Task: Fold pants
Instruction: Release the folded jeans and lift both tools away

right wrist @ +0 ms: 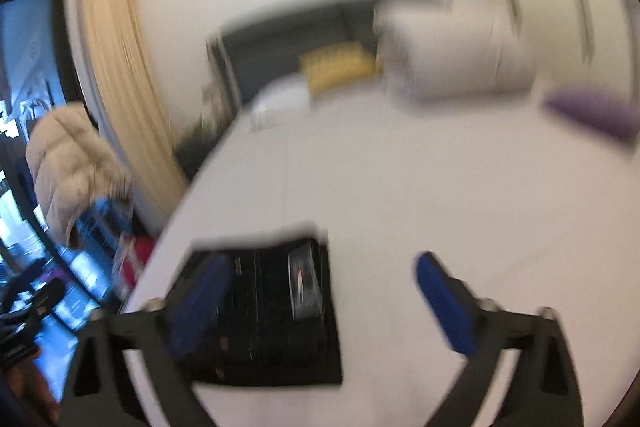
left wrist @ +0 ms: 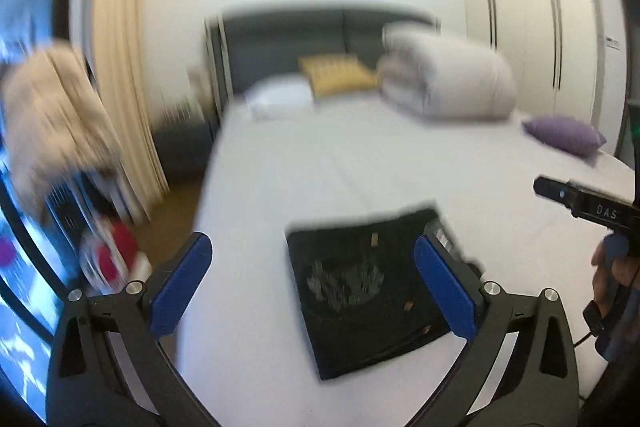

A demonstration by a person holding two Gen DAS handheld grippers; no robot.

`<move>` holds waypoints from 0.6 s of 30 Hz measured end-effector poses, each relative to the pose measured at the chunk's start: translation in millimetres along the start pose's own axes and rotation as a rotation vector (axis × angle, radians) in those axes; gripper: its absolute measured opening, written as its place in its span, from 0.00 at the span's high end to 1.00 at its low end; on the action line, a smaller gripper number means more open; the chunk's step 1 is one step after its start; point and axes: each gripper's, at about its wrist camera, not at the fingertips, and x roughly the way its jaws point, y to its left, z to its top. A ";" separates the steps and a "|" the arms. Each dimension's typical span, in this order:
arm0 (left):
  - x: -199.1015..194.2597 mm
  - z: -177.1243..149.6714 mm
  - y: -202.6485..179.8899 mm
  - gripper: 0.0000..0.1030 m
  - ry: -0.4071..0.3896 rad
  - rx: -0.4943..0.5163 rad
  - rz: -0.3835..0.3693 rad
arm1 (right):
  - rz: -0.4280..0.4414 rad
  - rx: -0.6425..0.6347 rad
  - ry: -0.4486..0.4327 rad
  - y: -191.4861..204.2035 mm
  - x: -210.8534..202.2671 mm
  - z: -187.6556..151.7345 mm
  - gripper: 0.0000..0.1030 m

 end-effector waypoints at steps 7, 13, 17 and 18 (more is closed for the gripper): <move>-147.4 51.1 -3.6 0.00 -0.351 0.084 0.213 | -0.080 -0.105 -0.330 30.3 -110.3 53.7 0.00; -180.4 78.2 18.6 0.00 -0.220 -0.073 0.230 | -0.108 -0.064 -0.488 38.9 -179.4 85.3 0.00; -184.8 85.0 22.8 0.00 -0.131 -0.114 0.209 | -0.088 -0.121 -0.488 49.8 -198.4 90.2 0.00; -182.9 84.4 21.9 0.00 -0.105 -0.105 0.196 | -0.084 -0.124 -0.465 47.7 -199.8 89.6 0.00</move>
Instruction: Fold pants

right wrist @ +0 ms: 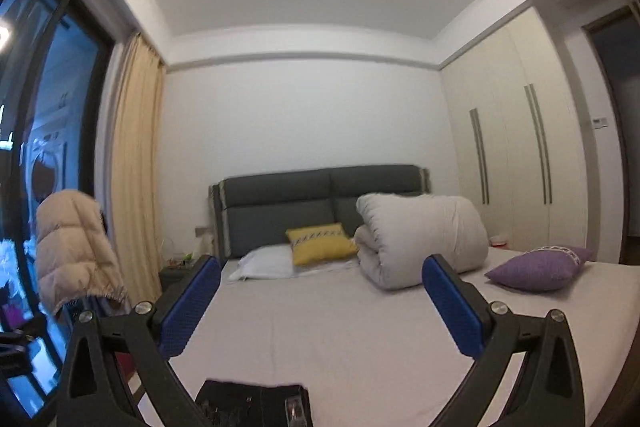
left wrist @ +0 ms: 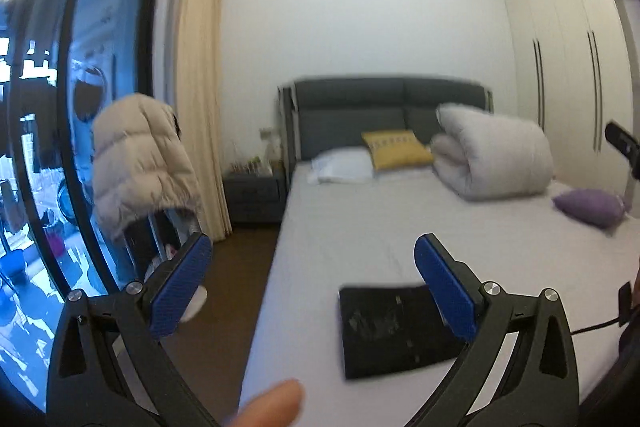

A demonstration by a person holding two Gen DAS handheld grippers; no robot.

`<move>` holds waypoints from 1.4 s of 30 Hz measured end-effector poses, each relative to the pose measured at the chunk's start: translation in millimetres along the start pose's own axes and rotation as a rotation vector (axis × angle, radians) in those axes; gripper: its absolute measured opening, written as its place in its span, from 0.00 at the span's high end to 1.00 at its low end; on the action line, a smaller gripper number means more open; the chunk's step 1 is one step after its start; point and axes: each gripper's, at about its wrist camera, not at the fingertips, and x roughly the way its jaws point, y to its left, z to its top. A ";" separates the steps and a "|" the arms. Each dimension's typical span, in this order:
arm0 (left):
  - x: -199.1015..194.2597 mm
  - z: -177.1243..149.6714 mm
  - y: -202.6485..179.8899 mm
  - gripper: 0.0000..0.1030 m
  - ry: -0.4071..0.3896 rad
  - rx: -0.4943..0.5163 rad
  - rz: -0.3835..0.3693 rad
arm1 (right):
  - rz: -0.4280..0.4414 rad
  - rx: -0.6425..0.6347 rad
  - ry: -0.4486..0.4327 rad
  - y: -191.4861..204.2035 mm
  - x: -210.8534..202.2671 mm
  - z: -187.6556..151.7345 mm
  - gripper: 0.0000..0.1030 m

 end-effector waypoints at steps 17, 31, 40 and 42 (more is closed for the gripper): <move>103.3 -128.8 -47.8 0.00 0.530 -0.067 -0.075 | -0.104 -0.091 0.591 13.5 37.1 -94.8 0.00; 139.8 -176.2 -56.0 0.00 0.608 -0.085 -0.072 | -0.006 -0.117 0.726 43.2 29.5 -131.8 0.00; 140.3 -176.6 -55.9 0.00 0.616 -0.078 -0.071 | 0.002 -0.117 0.765 45.5 30.2 -143.1 0.00; 142.0 -176.7 -55.1 0.00 0.618 -0.076 -0.069 | 0.002 -0.115 0.773 45.9 30.3 -145.3 0.00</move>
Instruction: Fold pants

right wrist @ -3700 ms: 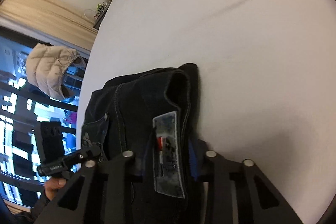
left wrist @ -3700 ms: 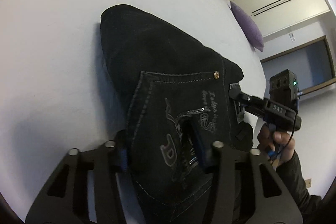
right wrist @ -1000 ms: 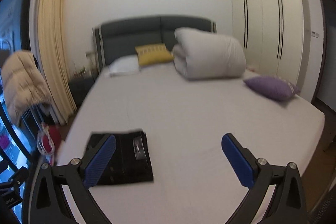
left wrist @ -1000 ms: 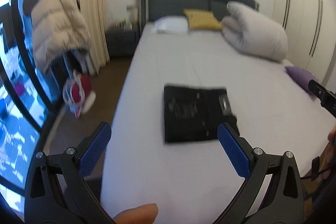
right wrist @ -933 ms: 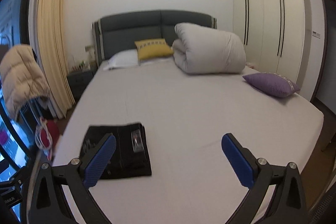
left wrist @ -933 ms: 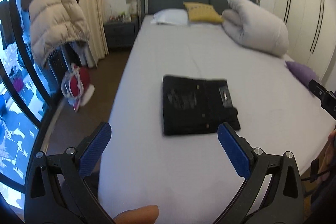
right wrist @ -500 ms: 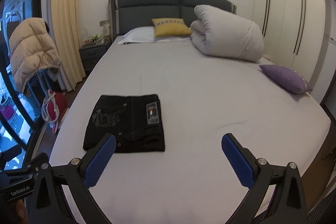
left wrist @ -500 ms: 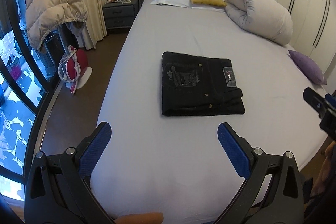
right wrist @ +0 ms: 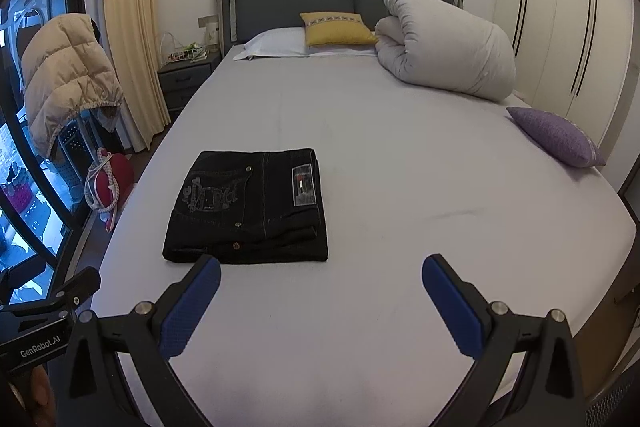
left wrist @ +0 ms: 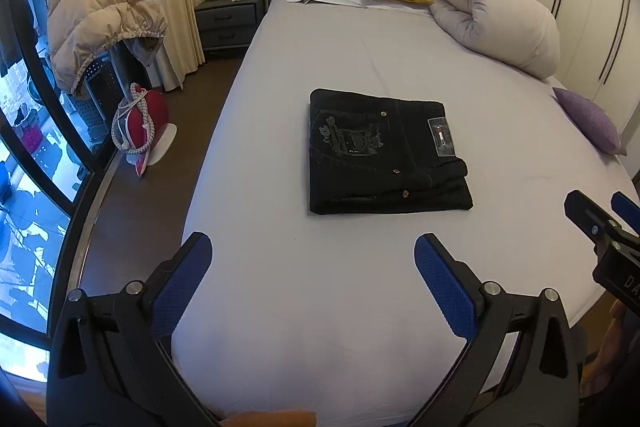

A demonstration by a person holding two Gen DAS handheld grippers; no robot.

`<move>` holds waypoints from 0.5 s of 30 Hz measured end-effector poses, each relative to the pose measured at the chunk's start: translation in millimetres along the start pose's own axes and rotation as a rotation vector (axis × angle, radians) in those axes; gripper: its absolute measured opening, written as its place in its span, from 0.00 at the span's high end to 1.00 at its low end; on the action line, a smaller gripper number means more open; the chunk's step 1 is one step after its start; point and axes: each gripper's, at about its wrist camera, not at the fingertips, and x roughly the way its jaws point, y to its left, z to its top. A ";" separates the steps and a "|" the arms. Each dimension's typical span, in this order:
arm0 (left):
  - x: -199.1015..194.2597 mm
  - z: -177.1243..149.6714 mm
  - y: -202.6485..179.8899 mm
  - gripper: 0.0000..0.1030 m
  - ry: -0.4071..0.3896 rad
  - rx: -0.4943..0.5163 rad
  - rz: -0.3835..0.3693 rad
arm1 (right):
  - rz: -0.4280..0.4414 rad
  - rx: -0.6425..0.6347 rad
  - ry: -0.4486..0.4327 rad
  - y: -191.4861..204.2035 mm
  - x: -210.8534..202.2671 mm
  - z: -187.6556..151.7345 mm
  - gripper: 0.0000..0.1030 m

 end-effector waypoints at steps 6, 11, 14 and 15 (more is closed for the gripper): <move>3.9 1.0 0.5 0.00 0.003 0.007 0.008 | 0.003 -0.001 0.027 1.3 5.8 -3.8 0.00; 10.3 1.0 0.3 0.00 0.010 0.015 0.016 | 0.004 0.000 0.042 1.9 8.9 -6.3 0.00; 13.3 0.7 0.2 0.00 0.012 0.018 0.019 | 0.004 0.002 0.050 1.7 10.6 -7.6 0.00; 13.3 0.6 0.2 0.00 0.012 0.017 0.019 | 0.004 0.002 0.052 1.8 10.9 -8.0 0.00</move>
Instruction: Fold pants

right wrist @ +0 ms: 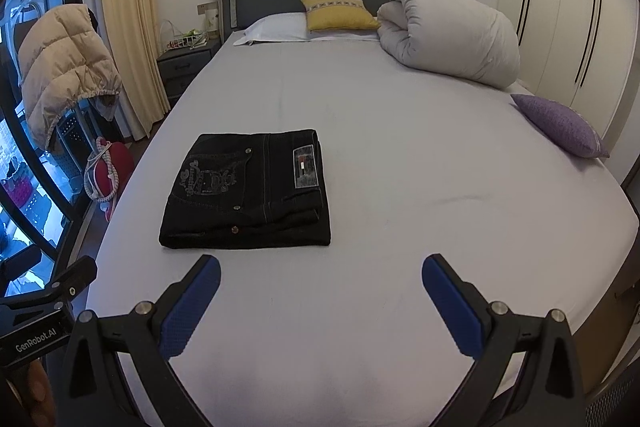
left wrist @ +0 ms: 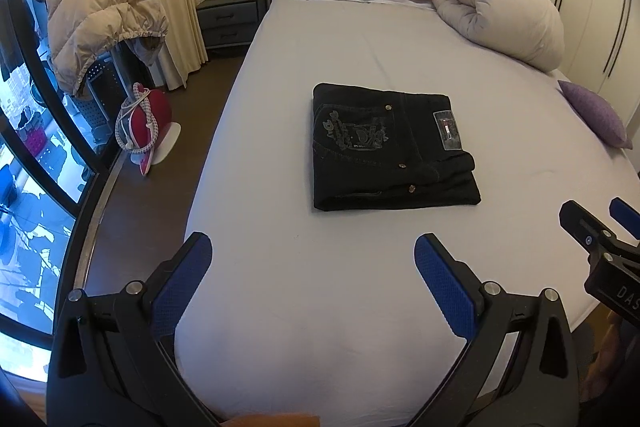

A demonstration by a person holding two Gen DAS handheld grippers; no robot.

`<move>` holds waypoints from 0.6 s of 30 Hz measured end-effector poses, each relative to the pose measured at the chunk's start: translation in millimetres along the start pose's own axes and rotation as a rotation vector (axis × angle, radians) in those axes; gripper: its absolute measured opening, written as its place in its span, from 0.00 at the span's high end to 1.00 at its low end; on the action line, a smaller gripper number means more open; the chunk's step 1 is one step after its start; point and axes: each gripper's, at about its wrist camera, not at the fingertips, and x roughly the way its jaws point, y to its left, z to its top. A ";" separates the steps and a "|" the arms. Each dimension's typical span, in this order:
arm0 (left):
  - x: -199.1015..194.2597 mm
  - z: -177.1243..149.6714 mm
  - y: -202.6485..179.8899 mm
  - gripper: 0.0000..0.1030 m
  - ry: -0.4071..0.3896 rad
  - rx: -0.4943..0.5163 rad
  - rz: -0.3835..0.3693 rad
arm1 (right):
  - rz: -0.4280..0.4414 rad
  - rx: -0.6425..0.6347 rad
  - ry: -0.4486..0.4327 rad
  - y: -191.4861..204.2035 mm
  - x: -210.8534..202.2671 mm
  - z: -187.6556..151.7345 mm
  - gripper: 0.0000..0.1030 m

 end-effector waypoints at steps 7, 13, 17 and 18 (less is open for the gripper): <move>4.9 -2.1 0.1 0.00 0.006 0.002 0.003 | -0.001 -0.004 0.013 1.4 1.6 -3.4 0.00; 5.6 -3.2 0.3 0.00 0.007 0.004 0.004 | -0.001 -0.007 0.018 2.7 1.7 -4.1 0.00; 6.8 -4.8 0.0 0.00 0.006 0.006 0.006 | -0.001 -0.005 0.023 2.8 2.2 -4.6 0.00; 7.7 -5.1 0.0 0.00 0.006 0.007 0.006 | -0.002 -0.005 0.024 3.0 2.2 -5.1 0.00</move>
